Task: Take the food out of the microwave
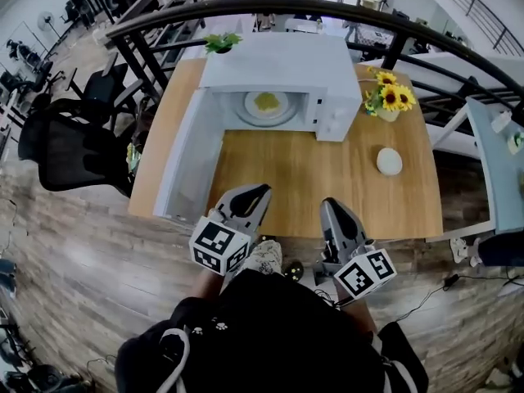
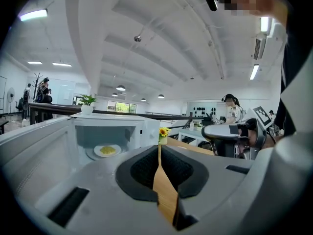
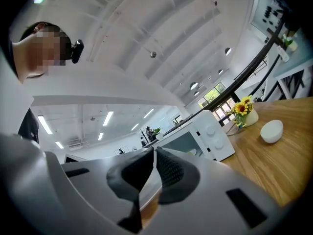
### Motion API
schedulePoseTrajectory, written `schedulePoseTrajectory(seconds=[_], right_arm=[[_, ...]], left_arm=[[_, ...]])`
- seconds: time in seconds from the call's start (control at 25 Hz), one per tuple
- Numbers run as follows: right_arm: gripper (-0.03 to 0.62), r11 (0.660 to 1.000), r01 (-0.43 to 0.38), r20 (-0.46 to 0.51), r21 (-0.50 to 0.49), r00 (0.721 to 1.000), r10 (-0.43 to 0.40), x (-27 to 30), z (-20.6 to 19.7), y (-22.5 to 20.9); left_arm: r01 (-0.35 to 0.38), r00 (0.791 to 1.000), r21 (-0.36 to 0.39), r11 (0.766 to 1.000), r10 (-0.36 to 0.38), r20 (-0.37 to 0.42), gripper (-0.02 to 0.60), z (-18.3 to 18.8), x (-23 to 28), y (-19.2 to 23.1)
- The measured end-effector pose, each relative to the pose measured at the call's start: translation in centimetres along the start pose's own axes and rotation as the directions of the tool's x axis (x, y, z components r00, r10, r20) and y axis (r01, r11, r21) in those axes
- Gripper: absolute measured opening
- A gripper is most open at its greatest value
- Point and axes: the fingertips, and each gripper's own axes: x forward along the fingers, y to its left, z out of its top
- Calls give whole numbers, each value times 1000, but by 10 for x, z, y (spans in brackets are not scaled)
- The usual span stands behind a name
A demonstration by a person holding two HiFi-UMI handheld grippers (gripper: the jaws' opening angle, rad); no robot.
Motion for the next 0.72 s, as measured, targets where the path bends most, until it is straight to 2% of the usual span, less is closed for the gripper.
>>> schedulePoseTrajectory(seconds=[0.44, 0.72], right_arm=[[20, 1000, 27, -22, 3, 999, -27, 52, 19, -30], [23, 999, 34, -40, 14, 999, -33, 96, 23, -41]], left_arm=[[-106, 994, -11, 994, 106, 34, 25, 28, 26, 69], [-149, 988, -60, 987, 151, 31, 25, 30, 49, 114]])
